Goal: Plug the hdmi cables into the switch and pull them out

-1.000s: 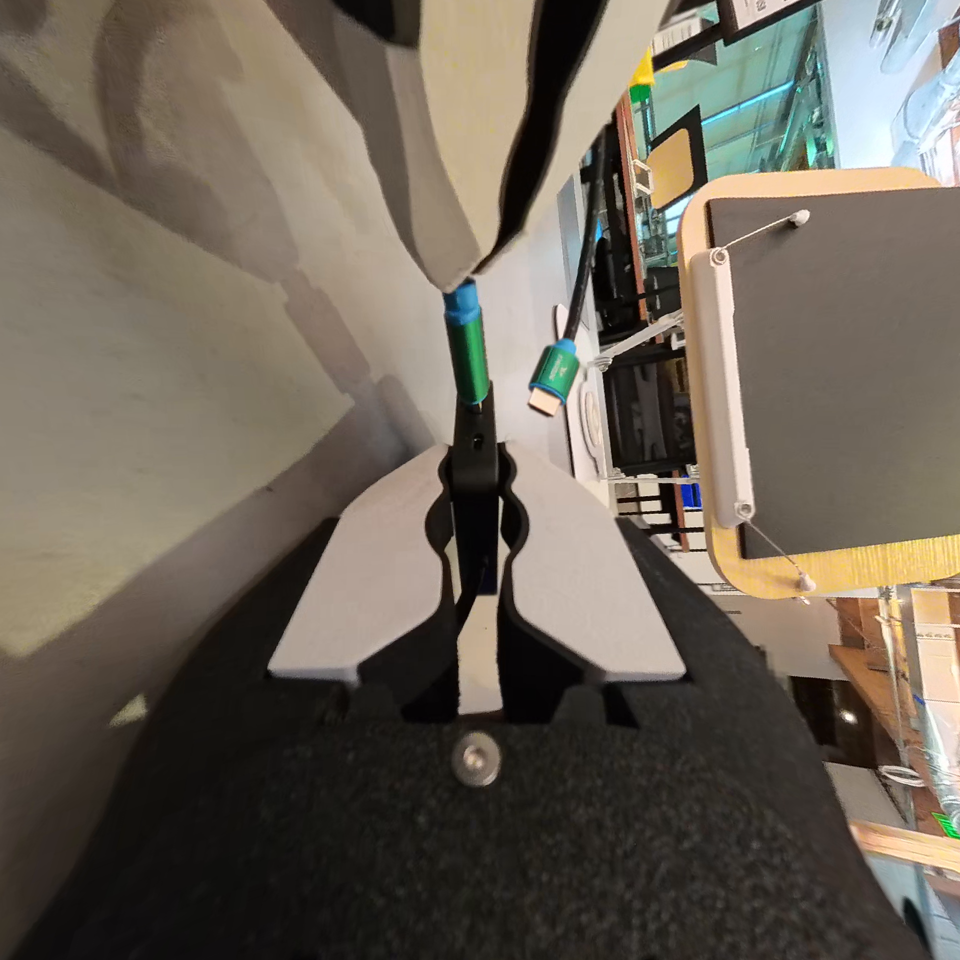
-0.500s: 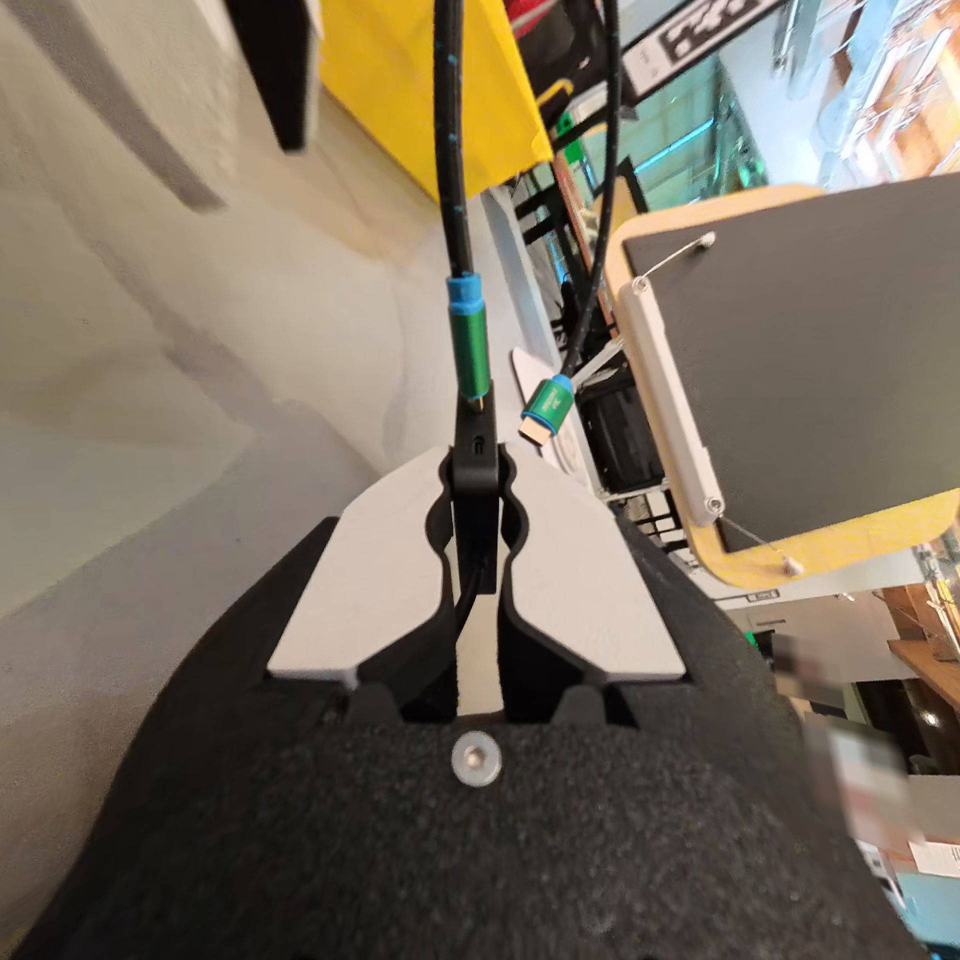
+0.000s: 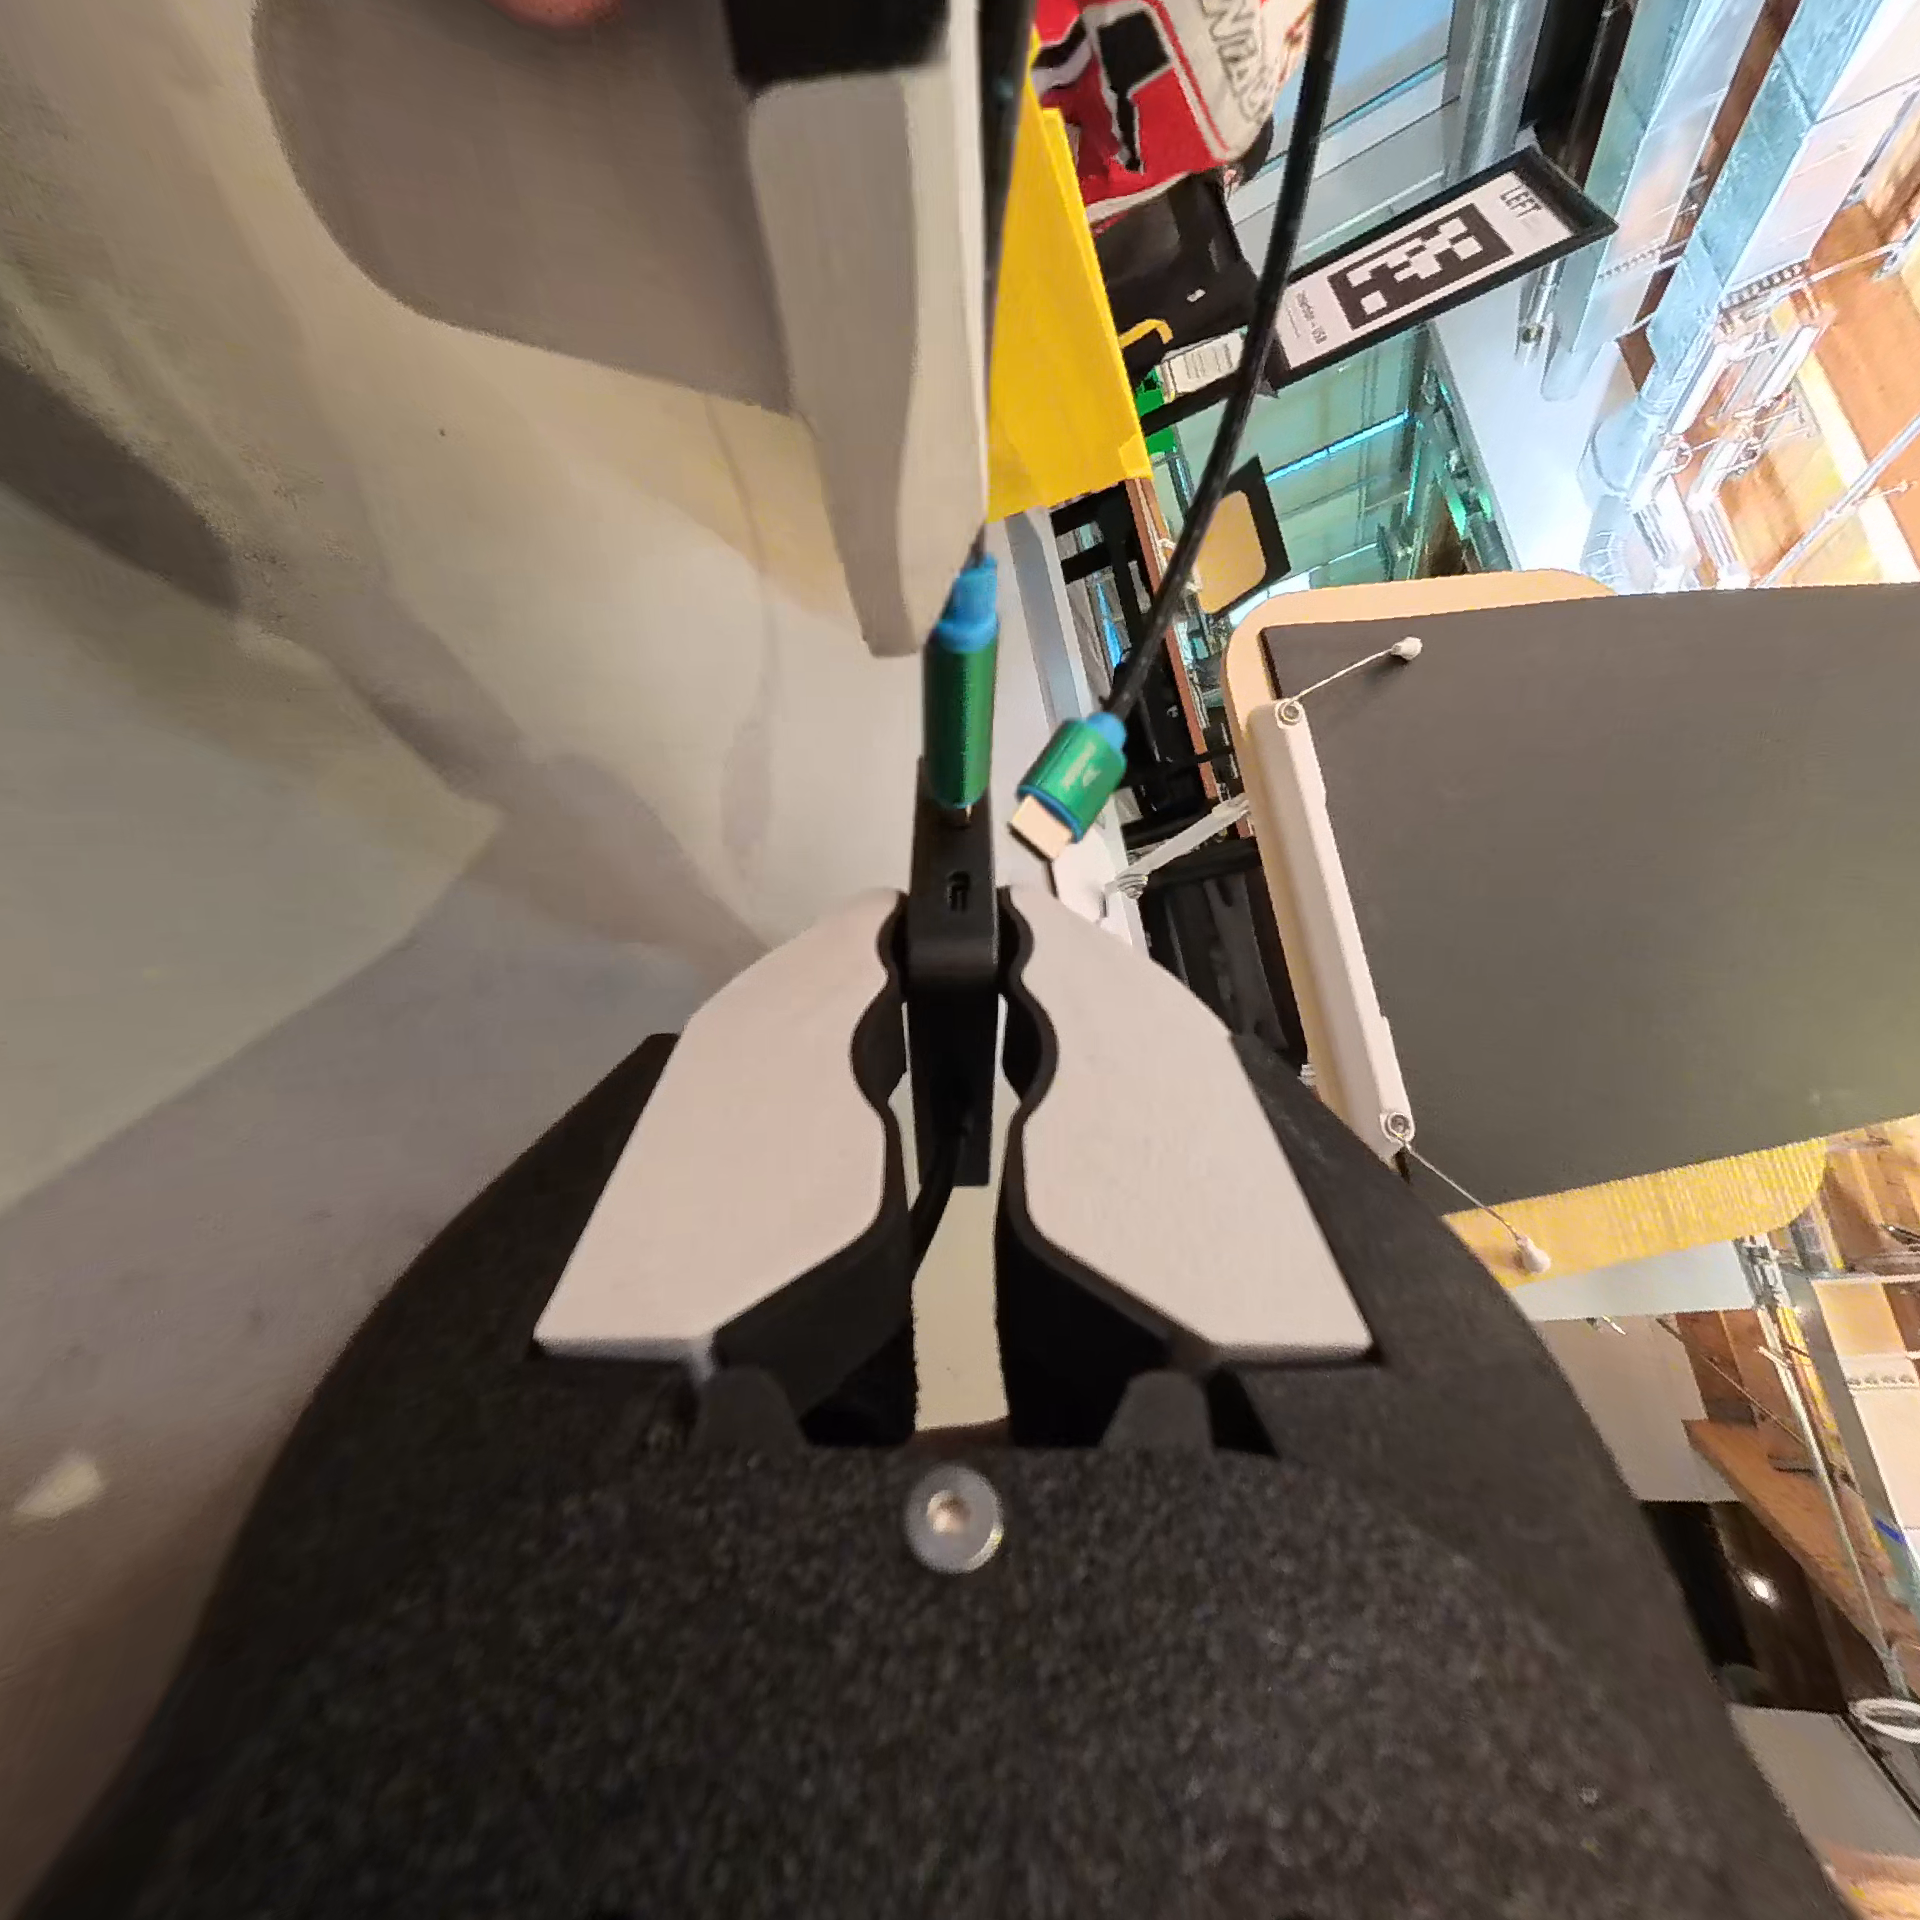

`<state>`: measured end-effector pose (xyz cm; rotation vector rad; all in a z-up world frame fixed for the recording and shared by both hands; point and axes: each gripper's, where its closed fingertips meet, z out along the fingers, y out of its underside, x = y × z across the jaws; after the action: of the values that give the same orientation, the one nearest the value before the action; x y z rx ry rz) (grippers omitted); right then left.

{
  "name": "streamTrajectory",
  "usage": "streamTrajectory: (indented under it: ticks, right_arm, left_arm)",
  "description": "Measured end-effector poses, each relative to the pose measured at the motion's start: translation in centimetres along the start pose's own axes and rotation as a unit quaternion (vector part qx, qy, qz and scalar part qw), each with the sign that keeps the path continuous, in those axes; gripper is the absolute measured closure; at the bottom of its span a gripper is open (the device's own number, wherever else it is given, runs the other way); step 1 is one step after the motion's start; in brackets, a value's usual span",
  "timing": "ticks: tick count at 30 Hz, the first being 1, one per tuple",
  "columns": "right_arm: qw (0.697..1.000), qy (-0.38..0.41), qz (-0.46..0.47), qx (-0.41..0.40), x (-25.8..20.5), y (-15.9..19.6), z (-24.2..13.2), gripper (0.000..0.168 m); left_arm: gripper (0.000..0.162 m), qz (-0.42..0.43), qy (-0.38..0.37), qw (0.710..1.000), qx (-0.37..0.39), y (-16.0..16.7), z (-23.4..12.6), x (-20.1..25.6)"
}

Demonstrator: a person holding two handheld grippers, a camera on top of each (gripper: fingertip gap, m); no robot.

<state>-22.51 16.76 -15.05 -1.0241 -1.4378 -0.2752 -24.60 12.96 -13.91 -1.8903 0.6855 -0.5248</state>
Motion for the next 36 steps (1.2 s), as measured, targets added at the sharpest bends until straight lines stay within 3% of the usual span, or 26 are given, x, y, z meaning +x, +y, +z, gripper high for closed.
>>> streamTrajectory:
  ticks: [6, 10, 20, 36]
  right_arm:
    - [1.000, -0.009, -0.006, -0.003, -0.3, 0.1, 0.1, 0.155]
    - [1.000, -0.018, -0.004, -0.006, -0.6, 0.2, 0.3, 0.155]
    - [0.999, -0.032, -0.012, -0.013, -1.3, 0.3, 0.4, 0.155]
    - [0.998, -0.023, -0.052, -0.018, -1.5, 0.5, 0.2, 0.156]
  left_arm:
    - [0.155, -0.002, -0.007, 1.000, 0.004, 0.2, 0.1, 0.0]
    - [0.137, 0.012, -0.022, 1.000, 0.000, 0.1, 0.2, 0.0]
    - [0.139, -0.019, -0.052, 0.998, 0.003, 0.2, 0.3, -0.9]
    - [0.145, -0.024, -0.032, 0.999, -0.012, 0.8, 0.5, -0.5]
